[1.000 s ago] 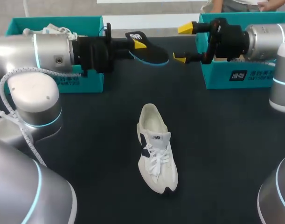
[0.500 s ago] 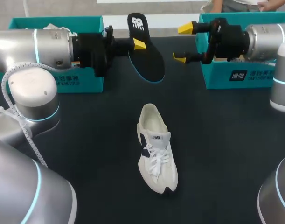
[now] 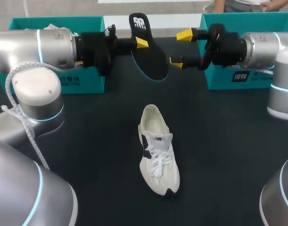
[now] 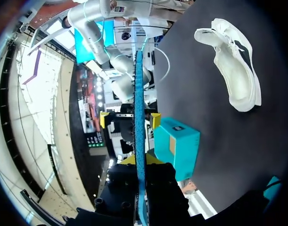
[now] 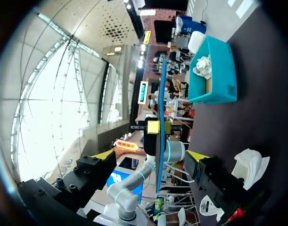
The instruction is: Take the shoe out of the shoebox, open the shoe tongue, remove and reinsert the insole, then place the shoe into the shoebox
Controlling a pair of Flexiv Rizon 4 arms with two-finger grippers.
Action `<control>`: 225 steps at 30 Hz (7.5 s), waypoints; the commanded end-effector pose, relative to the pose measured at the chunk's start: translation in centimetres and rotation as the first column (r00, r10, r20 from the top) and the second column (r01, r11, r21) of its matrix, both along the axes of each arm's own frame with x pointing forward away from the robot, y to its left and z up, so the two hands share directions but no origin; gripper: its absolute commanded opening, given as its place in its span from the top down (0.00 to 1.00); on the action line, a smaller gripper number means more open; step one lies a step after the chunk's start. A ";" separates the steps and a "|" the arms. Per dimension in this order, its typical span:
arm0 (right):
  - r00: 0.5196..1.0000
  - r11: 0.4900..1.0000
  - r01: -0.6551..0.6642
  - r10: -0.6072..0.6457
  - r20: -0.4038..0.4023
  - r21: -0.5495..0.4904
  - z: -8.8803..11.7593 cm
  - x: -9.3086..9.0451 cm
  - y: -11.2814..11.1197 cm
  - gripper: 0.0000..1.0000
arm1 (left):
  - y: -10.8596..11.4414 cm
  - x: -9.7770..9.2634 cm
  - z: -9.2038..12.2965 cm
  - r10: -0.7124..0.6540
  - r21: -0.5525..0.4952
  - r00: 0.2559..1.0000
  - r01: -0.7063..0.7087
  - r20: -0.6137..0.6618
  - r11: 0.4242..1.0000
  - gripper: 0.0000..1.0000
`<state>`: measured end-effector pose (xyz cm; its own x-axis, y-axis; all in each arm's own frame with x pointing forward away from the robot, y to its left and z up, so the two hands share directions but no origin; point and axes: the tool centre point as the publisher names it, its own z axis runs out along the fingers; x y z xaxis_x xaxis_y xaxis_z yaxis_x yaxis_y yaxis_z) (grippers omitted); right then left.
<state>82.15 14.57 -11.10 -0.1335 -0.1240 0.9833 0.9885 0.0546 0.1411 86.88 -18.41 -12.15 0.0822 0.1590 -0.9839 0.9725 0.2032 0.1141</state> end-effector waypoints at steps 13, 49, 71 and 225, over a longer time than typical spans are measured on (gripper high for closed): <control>0.999 0.999 -0.052 0.052 0.014 -0.006 -0.1 0.2 2.4 0.59 | -2.8 1.3 0.2 -0.013 -0.007 0.999 0.013 0.032 1.000 1.00; 0.997 0.997 -0.075 0.075 0.020 -0.011 -0.3 0.2 3.4 1.00 | -4.2 0.6 0.7 -0.004 -0.053 1.000 0.005 0.012 0.999 0.00; 0.896 1.000 -0.005 0.014 0.445 -0.021 -0.1 1.1 1.3 1.00 | 2.0 -6.1 -3.0 -0.022 -0.089 0.778 -0.043 -0.628 0.995 0.00; 0.394 0.939 0.057 -0.333 0.857 0.339 -14.8 -3.5 5.9 1.00 | 6.6 -10.6 -19.6 0.649 0.622 0.073 -0.222 -0.757 0.751 0.00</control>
